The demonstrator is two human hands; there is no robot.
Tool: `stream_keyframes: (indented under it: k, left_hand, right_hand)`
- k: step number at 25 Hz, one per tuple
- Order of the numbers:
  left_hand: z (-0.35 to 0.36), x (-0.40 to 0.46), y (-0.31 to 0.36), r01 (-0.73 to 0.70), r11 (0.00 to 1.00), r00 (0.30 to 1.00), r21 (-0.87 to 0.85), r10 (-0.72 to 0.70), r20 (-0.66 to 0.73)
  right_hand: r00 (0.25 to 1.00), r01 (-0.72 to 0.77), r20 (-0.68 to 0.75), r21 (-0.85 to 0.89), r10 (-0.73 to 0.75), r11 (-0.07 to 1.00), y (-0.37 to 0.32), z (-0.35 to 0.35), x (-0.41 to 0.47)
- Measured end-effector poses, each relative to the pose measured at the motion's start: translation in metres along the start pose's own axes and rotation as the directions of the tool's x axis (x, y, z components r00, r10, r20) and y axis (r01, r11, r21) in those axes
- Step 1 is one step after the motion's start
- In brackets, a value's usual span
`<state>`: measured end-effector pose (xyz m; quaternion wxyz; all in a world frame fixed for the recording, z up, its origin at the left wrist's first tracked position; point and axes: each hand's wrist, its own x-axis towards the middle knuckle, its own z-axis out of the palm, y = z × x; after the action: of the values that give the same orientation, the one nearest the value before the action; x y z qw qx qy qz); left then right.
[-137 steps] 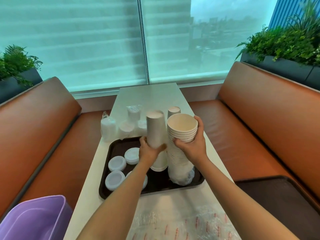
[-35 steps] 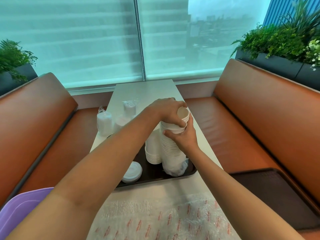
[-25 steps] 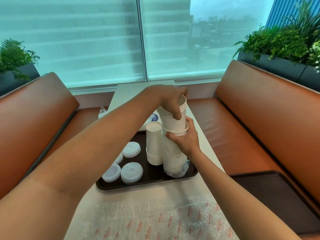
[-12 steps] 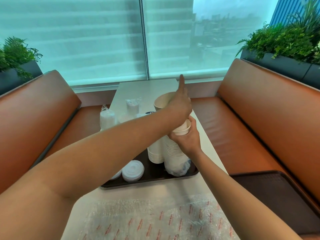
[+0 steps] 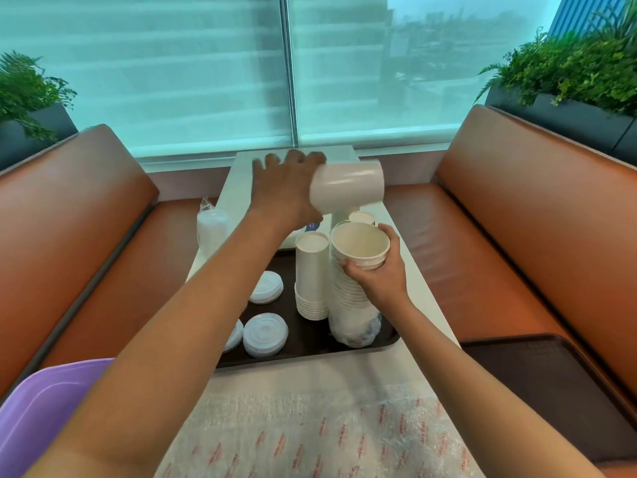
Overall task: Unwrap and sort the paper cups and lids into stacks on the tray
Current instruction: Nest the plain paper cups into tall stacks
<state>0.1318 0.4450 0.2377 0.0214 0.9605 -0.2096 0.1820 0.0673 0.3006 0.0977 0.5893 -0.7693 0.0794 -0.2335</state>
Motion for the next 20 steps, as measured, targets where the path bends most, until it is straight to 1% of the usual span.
stream_keyframes:
  k: [1,2,3,4,5,6,7,8,10,11,15,16,17,18,19,20]
  left_hand:
    - [0.015,-0.002,-0.004,0.103,0.971,0.992,-0.214,-0.116,-0.046]
    - [0.031,-0.004,-0.006,0.189,0.874,0.971,-0.448,-0.235,-0.05]
    - [0.047,-0.007,-0.005,0.244,0.725,0.944,-0.644,-0.329,-0.013]
    - [0.064,-0.009,-0.004,0.28,0.563,0.92,-0.778,-0.389,0.049]
    - [0.082,-0.013,-0.002,0.311,0.429,0.901,-0.848,-0.418,0.119]
    - [0.098,-0.017,-0.001,0.34,0.342,0.886,-0.876,-0.428,0.177]
    - [0.114,-0.022,-0.001,0.371,0.313,0.876,-0.874,-0.43,0.218]
    - [0.13,-0.028,-0.003,0.402,0.327,0.871,-0.855,-0.425,0.247]
    - [0.158,-0.043,-0.004,0.477,0.405,0.861,-0.78,-0.391,0.324]
    - [0.17,-0.05,-0.004,0.5,0.426,0.858,-0.754,-0.365,0.362]
    - [0.192,-0.057,-0.006,0.509,0.405,0.86,-0.759,-0.282,0.426]
    - [0.192,-0.055,-0.008,0.52,0.416,0.854,-0.746,-0.272,0.444]
    - [0.189,-0.053,-0.007,0.522,0.441,0.852,-0.73,-0.292,0.434]
    - [0.184,-0.052,-0.006,0.498,0.462,0.863,-0.734,-0.349,0.366]
    - [0.176,-0.053,-0.002,0.446,0.462,0.869,-0.766,-0.429,0.247]
    - [0.164,-0.054,0.002,0.349,0.456,0.857,-0.819,-0.508,0.083]
  right_hand:
    - [1.0,0.012,0.002,0.003,-0.012,1.0,0.001,0.0,0.0]
    - [1.0,0.025,0.01,0.008,-0.025,1.0,0.002,0.0,0.001]
    - [0.999,0.038,0.018,0.014,-0.038,0.999,0.002,-0.001,0.001]
    - [0.999,0.048,0.022,0.021,-0.049,0.999,0.003,-0.001,0.001]
    - [0.998,0.056,0.021,0.028,-0.057,0.998,0.004,-0.002,0.001]
    - [0.998,0.064,0.017,0.033,-0.065,0.997,0.006,-0.002,0.001]
    - [0.997,0.071,0.011,0.036,-0.071,0.997,0.007,-0.002,0.001]
    - [0.997,0.074,0.005,0.037,-0.075,0.997,0.008,-0.002,0.001]
    - [0.997,0.081,0.001,0.04,-0.081,0.996,0.009,-0.002,0.001]
    - [0.997,0.08,0.005,0.041,-0.08,0.996,0.009,-0.001,0.001]
    - [0.997,0.073,0.021,0.036,-0.074,0.997,0.007,0.001,0.001]
    - [0.997,0.069,0.023,0.036,-0.07,0.997,0.007,0.001,0.001]
    - [0.997,0.066,0.027,0.036,-0.067,0.997,0.008,0.001,0.001]
    - [0.997,0.063,0.031,0.036,-0.064,0.997,0.009,0.001,0.002]
    - [0.998,0.057,0.031,0.037,-0.059,0.998,0.012,0.001,0.001]
    - [0.998,0.05,0.027,0.04,-0.051,0.998,0.014,0.002,0.001]
